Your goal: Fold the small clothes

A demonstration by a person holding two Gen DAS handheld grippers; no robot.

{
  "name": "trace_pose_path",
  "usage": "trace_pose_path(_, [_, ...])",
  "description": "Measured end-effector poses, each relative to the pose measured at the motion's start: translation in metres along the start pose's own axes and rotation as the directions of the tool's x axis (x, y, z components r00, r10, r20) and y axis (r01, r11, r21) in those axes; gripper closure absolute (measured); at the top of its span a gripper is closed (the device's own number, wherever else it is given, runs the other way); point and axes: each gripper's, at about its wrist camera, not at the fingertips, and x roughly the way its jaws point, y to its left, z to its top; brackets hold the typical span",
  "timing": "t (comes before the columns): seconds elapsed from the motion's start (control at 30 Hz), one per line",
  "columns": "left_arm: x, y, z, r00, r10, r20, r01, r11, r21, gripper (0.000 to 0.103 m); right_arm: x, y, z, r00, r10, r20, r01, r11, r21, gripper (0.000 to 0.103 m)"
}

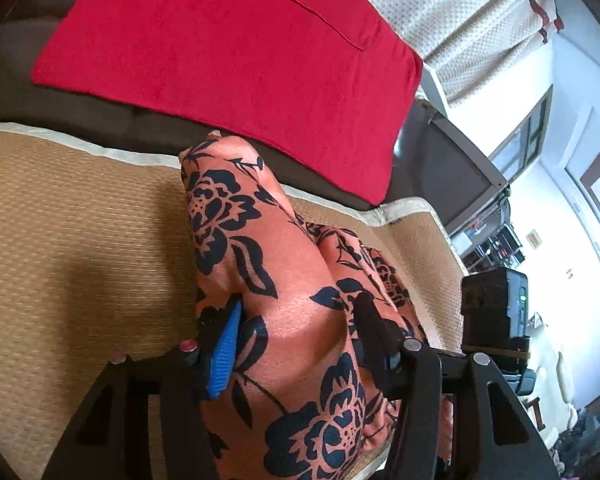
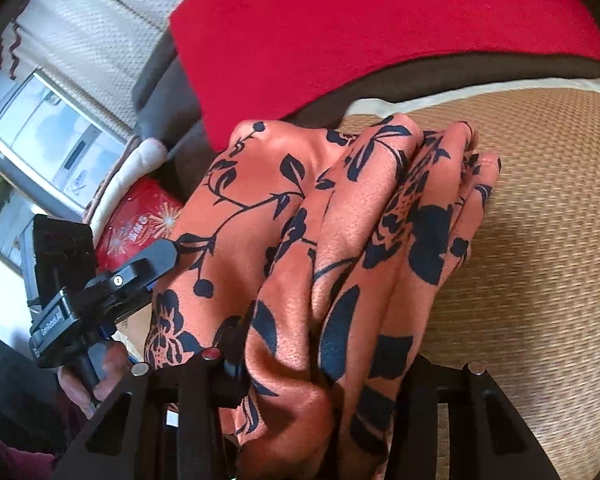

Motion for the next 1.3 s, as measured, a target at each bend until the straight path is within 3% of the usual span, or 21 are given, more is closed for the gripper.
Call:
trace_pose_path(0.13, [-0.005, 0.011, -0.006, 0.998, 0.069, -0.013, -0.069, 0.998, 0.001, 0.047, 0.005, 0.018, -0.007, 1.0, -0.005, 0.018, 0.005, 1.0, -0.03, 0.056])
trace_pose_path(0.2, [-0.004, 0.018, -0.011, 0.99, 0.139, -0.03, -0.138, 0.99, 0.021, 0.047, 0.007, 0.018, -0.01, 1.0, -0.02, 0.014, 0.02, 0.999, -0.029, 0.056])
trace_pose_path(0.33, [0.006, 0.034, -0.017, 0.948, 0.311, -0.064, -0.307, 0.95, 0.055, 0.042, 0.014, 0.005, -0.013, 0.997, -0.072, -0.037, 0.073, 0.997, 0.027, 0.052])
trace_pose_path(0.47, [-0.004, 0.036, -0.016, 0.941, 0.334, -0.051, -0.332, 0.942, 0.043, 0.033, 0.006, -0.001, -0.013, 0.99, -0.134, -0.049, 0.136, 0.99, 0.043, 0.049])
trace_pose_path(0.57, [-0.014, 0.025, -0.017, 0.918, 0.397, -0.003, -0.395, 0.913, 0.099, 0.03, -0.014, 0.004, -0.007, 0.98, -0.197, 0.035, 0.196, 0.98, 0.031, 0.049])
trace_pose_path(0.67, [-0.017, 0.008, -0.023, 0.891, 0.452, 0.045, -0.453, 0.877, 0.159, 0.026, -0.038, 0.008, -0.002, 0.955, -0.246, 0.166, 0.245, 0.969, 0.027, 0.049])
trace_pose_path(0.73, [-0.016, 0.003, -0.027, 0.873, 0.485, 0.055, -0.486, 0.852, 0.196, 0.025, -0.051, 0.018, -0.001, 0.947, -0.214, 0.239, 0.226, 0.974, -0.023, 0.05])
trace_pose_path(0.8, [-0.013, 0.003, -0.031, 0.854, 0.518, 0.047, -0.515, 0.828, 0.225, 0.025, -0.046, 0.041, 0.001, 0.942, -0.179, 0.284, 0.212, 0.973, -0.089, 0.058])
trace_pose_path(0.83, [-0.009, 0.002, -0.033, 0.842, 0.537, 0.043, -0.531, 0.813, 0.238, 0.025, -0.041, 0.047, 0.001, 0.946, -0.167, 0.276, 0.204, 0.973, -0.109, 0.066])
trace_pose_path(0.97, [-0.004, 0.002, -0.035, 0.831, 0.554, 0.047, -0.546, 0.796, 0.263, 0.025, 0.008, 0.03, 0.004, 0.973, -0.207, 0.1, 0.212, 0.977, -0.037, 0.066])
trace_pose_path(1.03, [-0.004, 0.001, -0.036, 0.834, 0.55, 0.046, -0.54, 0.797, 0.269, 0.025, 0.028, 0.014, 0.006, 0.973, -0.23, 0.01, 0.23, 0.973, 0.008, 0.067])
trace_pose_path(1.23, [-0.013, -0.005, -0.038, 0.822, 0.567, 0.06, -0.562, 0.788, 0.252, 0.025, 0.011, 0.022, 0.0, 0.966, -0.252, 0.053, 0.253, 0.967, -0.02, 0.067])
trace_pose_path(1.3, [-0.019, -0.01, -0.041, 0.812, 0.579, 0.075, -0.577, 0.777, 0.252, 0.025, 0.0, 0.029, -0.003, 0.96, -0.265, 0.088, 0.268, 0.963, -0.028, 0.063])
